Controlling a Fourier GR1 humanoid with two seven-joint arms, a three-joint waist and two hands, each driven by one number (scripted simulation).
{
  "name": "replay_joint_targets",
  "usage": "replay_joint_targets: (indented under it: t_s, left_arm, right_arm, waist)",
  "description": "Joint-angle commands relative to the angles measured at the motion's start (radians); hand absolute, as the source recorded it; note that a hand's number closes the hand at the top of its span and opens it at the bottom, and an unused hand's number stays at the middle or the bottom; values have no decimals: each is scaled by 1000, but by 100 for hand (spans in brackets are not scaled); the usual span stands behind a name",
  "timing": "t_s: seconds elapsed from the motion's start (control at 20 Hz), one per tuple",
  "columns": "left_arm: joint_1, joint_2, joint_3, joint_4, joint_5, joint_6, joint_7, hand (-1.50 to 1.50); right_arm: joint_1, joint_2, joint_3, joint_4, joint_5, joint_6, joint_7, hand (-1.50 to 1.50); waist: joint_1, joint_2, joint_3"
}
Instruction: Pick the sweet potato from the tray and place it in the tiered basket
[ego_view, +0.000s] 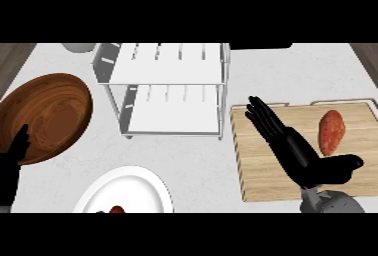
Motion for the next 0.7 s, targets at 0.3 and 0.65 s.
replay_joint_targets:
  t_s: [0.3,0.65]
  left_arm:
    - [-101,-153,-119,-125,115,-145,-88,0]
    - [-120,-222,-181,-111,137,-226,-145,0]
  right_arm:
    - [-52,-161,-316,301,199,-402,130,-150]
    - [-269,-51,-411,395,232,-664,68,-150]
  waist:
    - [-71,41,-57]
    - [-11,20,-38]
